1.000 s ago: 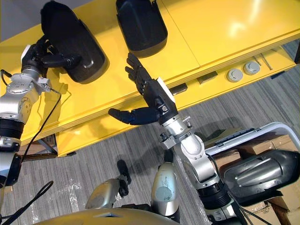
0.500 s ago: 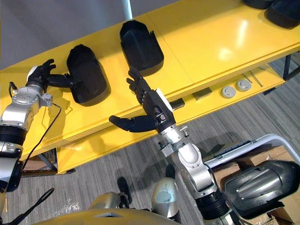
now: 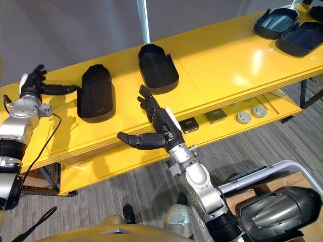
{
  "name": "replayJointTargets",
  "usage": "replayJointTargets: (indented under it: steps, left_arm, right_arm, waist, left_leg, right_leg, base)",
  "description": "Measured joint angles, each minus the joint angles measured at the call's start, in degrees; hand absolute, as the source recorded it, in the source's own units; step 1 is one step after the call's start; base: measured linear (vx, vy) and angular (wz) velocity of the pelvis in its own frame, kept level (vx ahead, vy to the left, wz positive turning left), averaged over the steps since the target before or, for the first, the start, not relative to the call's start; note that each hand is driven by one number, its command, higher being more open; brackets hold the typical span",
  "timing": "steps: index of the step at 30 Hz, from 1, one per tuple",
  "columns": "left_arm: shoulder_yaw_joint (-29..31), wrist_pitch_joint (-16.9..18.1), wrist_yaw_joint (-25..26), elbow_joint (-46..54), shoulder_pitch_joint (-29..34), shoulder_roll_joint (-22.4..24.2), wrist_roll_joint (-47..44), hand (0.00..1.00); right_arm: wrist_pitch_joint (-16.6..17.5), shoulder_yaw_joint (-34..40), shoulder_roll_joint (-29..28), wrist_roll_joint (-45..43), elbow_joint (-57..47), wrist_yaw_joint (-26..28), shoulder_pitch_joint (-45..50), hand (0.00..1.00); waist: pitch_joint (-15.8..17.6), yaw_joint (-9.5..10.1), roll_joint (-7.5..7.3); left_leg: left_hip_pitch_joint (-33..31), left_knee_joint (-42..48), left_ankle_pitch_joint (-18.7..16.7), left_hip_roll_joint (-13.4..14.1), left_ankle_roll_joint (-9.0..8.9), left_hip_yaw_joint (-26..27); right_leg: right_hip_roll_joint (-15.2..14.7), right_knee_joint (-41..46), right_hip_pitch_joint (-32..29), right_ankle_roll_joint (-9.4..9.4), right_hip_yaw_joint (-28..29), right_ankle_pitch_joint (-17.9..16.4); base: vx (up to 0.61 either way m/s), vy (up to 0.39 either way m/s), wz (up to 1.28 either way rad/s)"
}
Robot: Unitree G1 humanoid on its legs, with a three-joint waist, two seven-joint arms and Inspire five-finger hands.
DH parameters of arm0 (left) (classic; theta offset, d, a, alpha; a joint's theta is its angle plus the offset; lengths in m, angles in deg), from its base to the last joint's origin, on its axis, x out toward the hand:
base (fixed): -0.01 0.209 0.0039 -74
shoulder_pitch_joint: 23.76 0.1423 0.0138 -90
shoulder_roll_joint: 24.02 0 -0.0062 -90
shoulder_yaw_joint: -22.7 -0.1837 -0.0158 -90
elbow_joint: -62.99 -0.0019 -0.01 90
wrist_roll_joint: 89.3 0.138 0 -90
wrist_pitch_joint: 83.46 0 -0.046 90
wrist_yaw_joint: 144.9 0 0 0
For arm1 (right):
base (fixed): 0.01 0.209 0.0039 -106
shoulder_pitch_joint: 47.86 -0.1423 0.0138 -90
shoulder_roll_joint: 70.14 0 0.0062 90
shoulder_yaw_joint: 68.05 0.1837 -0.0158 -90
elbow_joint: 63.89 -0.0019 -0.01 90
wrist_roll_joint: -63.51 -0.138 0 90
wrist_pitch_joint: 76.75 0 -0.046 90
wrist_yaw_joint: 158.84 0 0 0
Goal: Walk over and take three plastic housings, then place them on the shelf
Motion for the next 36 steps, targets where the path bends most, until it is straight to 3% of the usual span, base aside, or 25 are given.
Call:
replayJointTargets:
  steps: [2, 7, 13, 16, 19, 21, 22, 32, 36]
  left_arm:
    - [5.3, 3.1, 1.6, 11.4, 5.5, 0.0, -3.0, 1.0]
    - [9.4, 8.3, 3.1, 29.3, 16.6, 4.6, -4.3, 1.0]
    - [11.4, 12.7, 4.0, 43.7, 35.0, 19.2, -5.7, 1.0]
    - [11.9, 15.2, 4.4, 51.9, 45.7, 28.2, -5.8, 1.0]
    - [12.7, 17.8, 4.7, 57.0, 52.1, 32.5, -4.5, 1.0]
    - [13.7, 19.7, 4.3, 59.4, 54.1, 33.9, -3.4, 1.0]
    - [15.7, 25.4, 0.8, 62.3, 56.0, 36.2, -3.6, 1.0]
    - [15.0, 25.5, -0.4, 62.3, 56.0, 36.2, -3.7, 1.0]
    - [11.3, 25.7, -2.1, 62.3, 55.7, 36.0, -4.2, 1.0]
  right_arm:
    - [0.0, 0.5, -0.3, 0.0, 0.4, -0.4, 0.3, 1.0]
    - [0.0, 5.7, -2.2, -0.1, 1.5, -2.5, 0.9, 1.0]
    - [0.4, 11.5, -3.6, 0.1, 1.5, -4.4, 1.1, 1.0]
    - [1.7, 15.0, -4.7, 2.7, 1.4, -5.0, 1.9, 1.0]
    - [1.8, 17.9, -4.7, 5.9, 1.1, -5.9, 2.0, 1.0]
    - [1.8, 18.8, -4.6, 6.7, 0.2, -6.5, 1.9, 1.0]
    - [1.6, 19.2, -4.6, 6.8, -3.8, -8.9, -0.7, 1.0]
    - [1.6, 20.9, -4.5, 6.9, -3.8, -7.1, 0.1, 1.0]
    - [1.6, 21.1, -4.0, 13.3, -3.6, -5.3, 1.2, 1.0]
  waist:
    - [-1.4, 0.11, -0.16]
    - [-4.3, 1.03, -0.63]
    - [-5.9, 2.28, -1.64]
    - [-6.3, 4.07, -2.42]
    - [-6.6, 5.81, -2.92]
    - [-6.8, 6.99, -3.21]
    - [-6.3, 8.15, -6.69]
    - [-4.3, 7.84, -6.79]
    - [-2.2, 6.91, -6.44]
  left_leg:
    - [0.1, -1.0, 0.3, -0.1, -0.02, -0.3]
    - [1.7, -1.9, 0.4, -0.1, -0.1, -1.4]
    - [2.1, -2.8, 0.7, -0.1, -0.16, -3.5]
    - [2.1, -3.2, 1.0, -0.2, -0.31, -4.3]
    - [2.1, -3.6, 1.4, -0.1, -0.47, -6.2]
    - [2.0, -3.7, 1.6, -0.1, -0.57, -7.2]
    - [1.7, -5.1, 2.8, 0.0, -0.53, -8.7]
    - [1.6, -4.8, 2.9, -0.4, -0.41, -9.4]
    - [-0.9, -4.2, 3.3, -1.2, -0.03, -10.4]
  right_leg:
    - [0.1, -0.8, 0.2, 0.08, -0.3, 0.2]
    - [0.1, -2.1, 2.9, 0.1, -2.2, 0.2]
    - [0.0, -4.3, 5.6, 0.4, -4.9, 0.4]
    - [0.3, -4.8, 6.1, 0.36, -6.0, 0.5]
    - [0.5, -5.7, 7.7, 0.35, -8.0, 0.5]
    - [0.6, -5.8, 8.3, 0.29, -9.0, 0.4]
    - [0.5, -5.8, 8.6, 0.17, -11.0, 0.2]
    - [0.1, -4.7, 8.5, 0.15, -11.1, -0.2]
    - [-1.3, -0.1, 4.8, 0.32, -11.1, -1.9]
  base:
    - [0.01, 0.0, 0.05]
    - [0.04, 0.0, 0.15]
    - [-0.01, -0.008, 0.18]
    - [0.01, -0.007, 0.16]
    - [0.01, -0.019, 0.3]
    - [0.0, -0.014, 0.24]
    - [0.0, -0.002, 0.05]
    - [0.0, 0.0, 0.03]
    - [-0.05, 0.021, 0.12]
